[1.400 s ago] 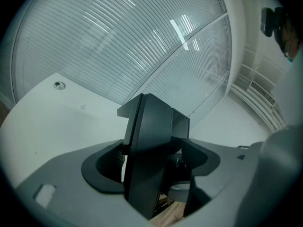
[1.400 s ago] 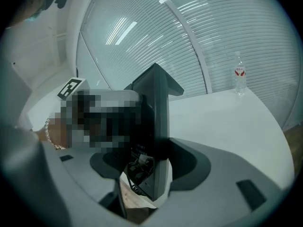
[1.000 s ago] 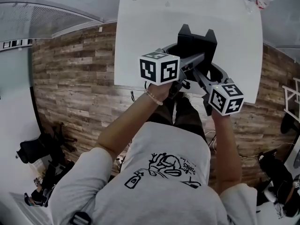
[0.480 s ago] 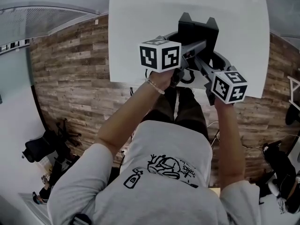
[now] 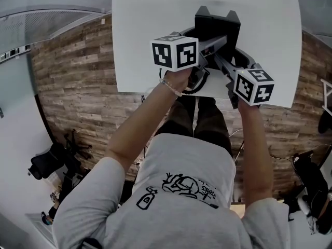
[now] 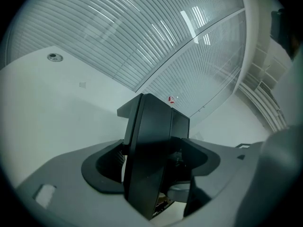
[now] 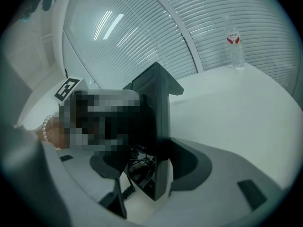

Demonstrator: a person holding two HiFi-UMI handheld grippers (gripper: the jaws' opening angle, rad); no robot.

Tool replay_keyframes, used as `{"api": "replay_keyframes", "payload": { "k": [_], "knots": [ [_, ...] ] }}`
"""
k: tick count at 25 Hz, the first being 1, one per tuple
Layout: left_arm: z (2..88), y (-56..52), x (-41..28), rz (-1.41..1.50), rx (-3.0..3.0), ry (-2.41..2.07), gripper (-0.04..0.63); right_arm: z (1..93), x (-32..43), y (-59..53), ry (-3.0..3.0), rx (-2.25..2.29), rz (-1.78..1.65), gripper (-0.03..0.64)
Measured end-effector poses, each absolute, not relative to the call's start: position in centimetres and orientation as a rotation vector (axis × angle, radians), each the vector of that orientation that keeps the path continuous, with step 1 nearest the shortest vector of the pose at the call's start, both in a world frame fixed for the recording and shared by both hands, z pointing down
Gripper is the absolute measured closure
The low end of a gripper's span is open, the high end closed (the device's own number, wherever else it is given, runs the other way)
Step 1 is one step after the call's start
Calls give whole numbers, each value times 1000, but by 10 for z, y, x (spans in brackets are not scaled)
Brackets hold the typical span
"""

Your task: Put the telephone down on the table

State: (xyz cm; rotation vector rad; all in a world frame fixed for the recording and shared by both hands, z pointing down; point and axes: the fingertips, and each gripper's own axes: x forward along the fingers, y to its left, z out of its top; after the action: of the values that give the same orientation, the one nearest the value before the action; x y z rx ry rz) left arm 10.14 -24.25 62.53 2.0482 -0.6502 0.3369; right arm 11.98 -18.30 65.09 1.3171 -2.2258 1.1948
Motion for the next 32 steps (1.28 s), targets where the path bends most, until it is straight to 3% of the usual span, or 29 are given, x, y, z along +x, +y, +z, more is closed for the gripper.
{"api": "replay_keyframes", "payload": {
  "k": [32],
  "knots": [
    [675, -276, 113, 497, 1915, -693, 229, 688, 127, -212, -2220, 1278, 1350, 382]
  ]
}}
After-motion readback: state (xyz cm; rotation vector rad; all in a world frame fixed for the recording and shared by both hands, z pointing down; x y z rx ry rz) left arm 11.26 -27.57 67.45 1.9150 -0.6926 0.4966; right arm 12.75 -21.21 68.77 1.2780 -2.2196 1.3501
